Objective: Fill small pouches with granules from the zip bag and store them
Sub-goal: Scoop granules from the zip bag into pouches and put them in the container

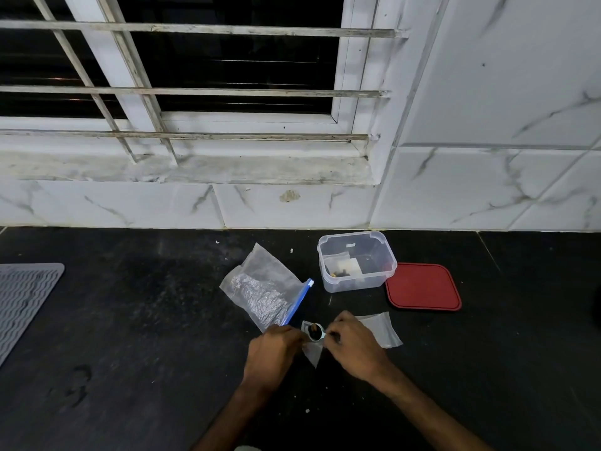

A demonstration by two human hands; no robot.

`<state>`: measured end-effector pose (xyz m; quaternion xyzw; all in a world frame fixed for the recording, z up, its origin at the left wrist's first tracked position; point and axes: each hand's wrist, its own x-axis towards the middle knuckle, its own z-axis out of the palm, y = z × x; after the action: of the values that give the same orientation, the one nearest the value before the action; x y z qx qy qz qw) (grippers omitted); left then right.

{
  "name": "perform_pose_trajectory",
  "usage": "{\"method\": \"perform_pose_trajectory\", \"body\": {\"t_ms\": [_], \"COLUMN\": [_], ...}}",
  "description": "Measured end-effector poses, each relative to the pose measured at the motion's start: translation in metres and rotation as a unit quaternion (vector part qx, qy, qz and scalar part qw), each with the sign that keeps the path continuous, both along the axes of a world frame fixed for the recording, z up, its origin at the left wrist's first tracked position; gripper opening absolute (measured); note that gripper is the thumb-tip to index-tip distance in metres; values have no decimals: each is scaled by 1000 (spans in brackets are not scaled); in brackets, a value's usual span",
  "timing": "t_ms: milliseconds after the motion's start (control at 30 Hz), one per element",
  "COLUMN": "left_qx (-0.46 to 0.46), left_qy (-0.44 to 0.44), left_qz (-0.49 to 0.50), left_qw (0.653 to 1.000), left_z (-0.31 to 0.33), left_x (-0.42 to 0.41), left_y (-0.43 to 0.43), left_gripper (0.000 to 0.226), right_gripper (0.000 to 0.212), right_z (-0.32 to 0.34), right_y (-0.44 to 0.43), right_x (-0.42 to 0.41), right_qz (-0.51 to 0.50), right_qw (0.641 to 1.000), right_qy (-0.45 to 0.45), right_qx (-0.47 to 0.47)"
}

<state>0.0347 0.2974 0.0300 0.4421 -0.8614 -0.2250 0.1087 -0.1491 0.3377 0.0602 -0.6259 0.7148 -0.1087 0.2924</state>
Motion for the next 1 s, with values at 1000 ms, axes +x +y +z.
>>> {"method": "perform_pose_trajectory", "body": {"t_ms": [1000], "left_qx": [57], "left_qy": [22], "left_qz": [28], "left_qw": [998], "left_z": [-16], "left_x": [9], "left_y": [-1], "left_gripper": [17], "right_gripper": [58], "right_z": [1], "right_y": [13], "right_x": [17], "right_qz": [223], "right_qw": [942], "right_qy": [251], "right_qx": [-6]}}
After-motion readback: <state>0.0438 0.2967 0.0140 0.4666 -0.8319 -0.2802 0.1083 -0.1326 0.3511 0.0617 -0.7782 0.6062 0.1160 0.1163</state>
